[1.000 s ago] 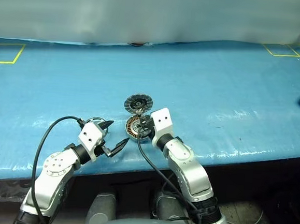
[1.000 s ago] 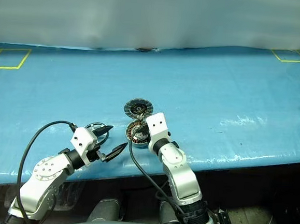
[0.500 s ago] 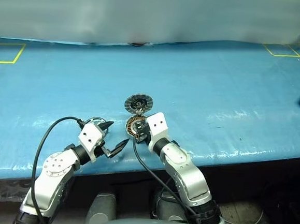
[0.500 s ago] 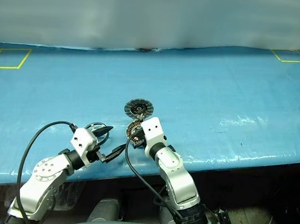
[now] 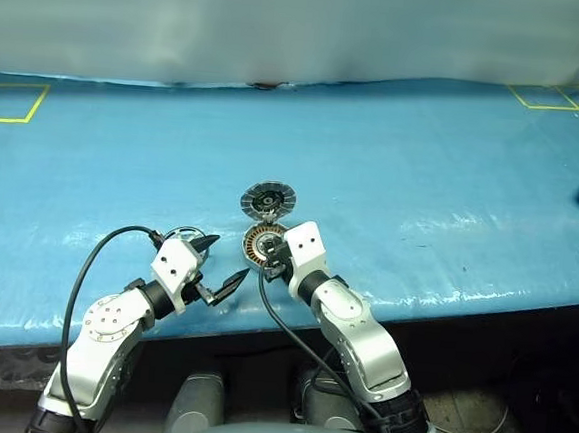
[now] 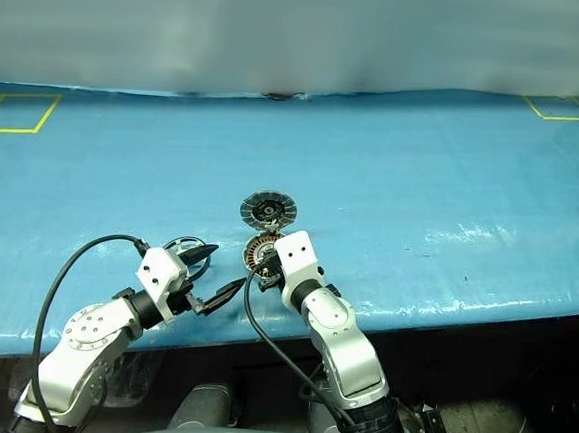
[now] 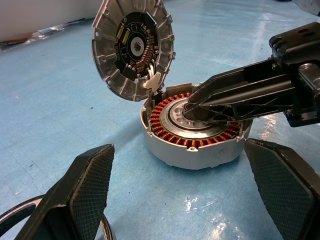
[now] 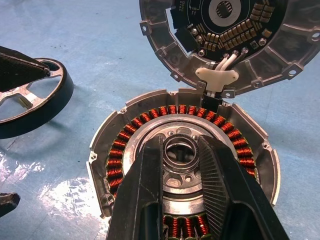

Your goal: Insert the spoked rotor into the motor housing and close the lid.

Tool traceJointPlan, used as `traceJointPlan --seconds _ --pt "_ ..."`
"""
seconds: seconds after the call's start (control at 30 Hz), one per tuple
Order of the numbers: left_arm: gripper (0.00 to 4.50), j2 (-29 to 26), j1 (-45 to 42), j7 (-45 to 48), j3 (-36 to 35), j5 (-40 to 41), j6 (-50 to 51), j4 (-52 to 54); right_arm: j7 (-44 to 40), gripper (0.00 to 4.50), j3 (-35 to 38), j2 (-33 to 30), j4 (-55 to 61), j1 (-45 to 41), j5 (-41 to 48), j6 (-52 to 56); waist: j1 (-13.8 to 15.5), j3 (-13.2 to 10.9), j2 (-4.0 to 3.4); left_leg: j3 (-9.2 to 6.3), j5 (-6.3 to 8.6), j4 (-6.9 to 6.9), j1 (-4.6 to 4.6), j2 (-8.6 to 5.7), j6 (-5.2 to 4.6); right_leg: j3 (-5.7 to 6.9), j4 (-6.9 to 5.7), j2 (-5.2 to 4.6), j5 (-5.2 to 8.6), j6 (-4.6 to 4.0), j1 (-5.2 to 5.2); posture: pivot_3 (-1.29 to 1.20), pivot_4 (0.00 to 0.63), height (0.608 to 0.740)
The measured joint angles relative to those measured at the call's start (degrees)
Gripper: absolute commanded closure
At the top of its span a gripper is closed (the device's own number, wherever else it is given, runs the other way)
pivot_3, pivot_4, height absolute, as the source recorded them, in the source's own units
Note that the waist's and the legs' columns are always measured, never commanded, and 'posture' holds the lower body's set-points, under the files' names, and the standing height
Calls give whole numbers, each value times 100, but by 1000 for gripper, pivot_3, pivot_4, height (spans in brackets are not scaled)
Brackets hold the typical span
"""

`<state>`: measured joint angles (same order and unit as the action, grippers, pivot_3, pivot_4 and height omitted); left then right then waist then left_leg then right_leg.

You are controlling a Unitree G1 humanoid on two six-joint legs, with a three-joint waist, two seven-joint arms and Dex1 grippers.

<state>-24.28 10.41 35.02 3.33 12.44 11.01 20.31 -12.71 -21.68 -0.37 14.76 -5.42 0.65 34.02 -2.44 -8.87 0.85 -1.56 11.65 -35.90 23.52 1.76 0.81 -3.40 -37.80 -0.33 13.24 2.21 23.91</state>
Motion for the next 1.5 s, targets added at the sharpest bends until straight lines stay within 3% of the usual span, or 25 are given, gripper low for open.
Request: traceJointPlan --seconds 1.0,1.17,1.5 --pt "0 13 8 -2 1 0 2 0 36 3839 104 29 -7 -8 85 31 7 0 1 0 0 0 0 -1 0 0 0 -2 0 0 0 0 150 740" --pt "0 16 7 -2 1 0 1 0 38 2190 128 27 -6 -9 102 40 10 0 1 0 0 0 0 -1 0 0 1 -2 0 0 0 0 150 740" --pt "0 19 -4 -2 2 0 2 0 37 2190 124 11 15 -12 104 35 14 0 1 0 0 0 2 -1 0 0 2 -3 0 0 1 0 150 740"
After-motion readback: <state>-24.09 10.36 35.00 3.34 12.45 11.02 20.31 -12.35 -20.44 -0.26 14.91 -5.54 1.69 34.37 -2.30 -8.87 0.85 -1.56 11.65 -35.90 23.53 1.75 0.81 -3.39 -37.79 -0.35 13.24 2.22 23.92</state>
